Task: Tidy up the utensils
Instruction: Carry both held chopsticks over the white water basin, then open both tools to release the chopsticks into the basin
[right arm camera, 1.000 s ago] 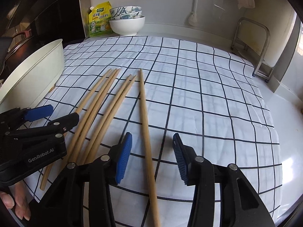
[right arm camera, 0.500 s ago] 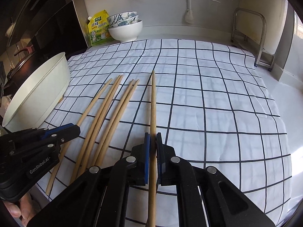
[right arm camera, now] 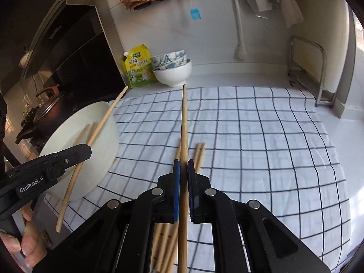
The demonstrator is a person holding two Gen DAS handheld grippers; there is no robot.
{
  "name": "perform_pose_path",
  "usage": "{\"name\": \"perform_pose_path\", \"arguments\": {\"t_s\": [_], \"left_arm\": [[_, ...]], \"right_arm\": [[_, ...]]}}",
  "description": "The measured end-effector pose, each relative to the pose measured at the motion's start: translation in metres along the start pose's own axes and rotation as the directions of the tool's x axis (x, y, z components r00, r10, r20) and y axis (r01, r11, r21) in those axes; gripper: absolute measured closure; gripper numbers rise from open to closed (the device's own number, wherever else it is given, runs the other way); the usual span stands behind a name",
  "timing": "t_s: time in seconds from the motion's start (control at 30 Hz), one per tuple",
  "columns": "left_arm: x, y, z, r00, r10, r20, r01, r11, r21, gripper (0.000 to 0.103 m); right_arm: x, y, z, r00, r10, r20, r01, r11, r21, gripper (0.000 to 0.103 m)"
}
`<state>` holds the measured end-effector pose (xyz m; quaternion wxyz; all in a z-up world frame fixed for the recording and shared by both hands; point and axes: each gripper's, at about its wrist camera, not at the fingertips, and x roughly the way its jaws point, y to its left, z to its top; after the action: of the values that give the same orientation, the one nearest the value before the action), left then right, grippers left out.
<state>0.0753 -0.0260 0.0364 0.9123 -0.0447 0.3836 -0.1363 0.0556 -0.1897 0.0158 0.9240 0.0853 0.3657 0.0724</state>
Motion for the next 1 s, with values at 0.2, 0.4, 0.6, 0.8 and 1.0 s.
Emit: {"name": "perform_pose_path", "arguments": {"t_s": [0.2, 0.4, 0.6, 0.8, 1.0], "left_arm": [[-0.017, 0.067, 0.015, 0.997, 0.066, 0.031, -0.064, 0.995, -0.07, 0.095], [-0.027, 0.133, 0.016, 0.987, 0.157, 0.047, -0.148, 0.978, -0.144, 0.095], [-0.016, 0.178, 0.009, 0.982, 0.188, 0.013, -0.181, 0.962, -0.203, 0.095], [-0.003, 0.198, 0.005, 0.984, 0.178, -0.019, -0.178, 0.958, -0.226, 0.095], [0.008, 0.205, 0.004, 0.985, 0.169, -0.04, -0.174, 0.955, -0.239, 0.095]], "right_arm": [[0.026, 0.061, 0.036, 0.995, 0.103, -0.007, -0.103, 0.994, -0.032, 0.097], [0.063, 0.133, 0.05, 0.983, 0.174, -0.064, -0.181, 0.976, -0.123, 0.097], [0.106, 0.185, 0.048, 0.966, 0.181, -0.182, -0.216, 0.957, -0.192, 0.097], [0.136, 0.21, 0.041, 0.953, 0.145, -0.267, -0.209, 0.951, -0.226, 0.097], [0.145, 0.21, 0.039, 0.951, 0.125, -0.282, -0.189, 0.958, -0.214, 0.097]]}}
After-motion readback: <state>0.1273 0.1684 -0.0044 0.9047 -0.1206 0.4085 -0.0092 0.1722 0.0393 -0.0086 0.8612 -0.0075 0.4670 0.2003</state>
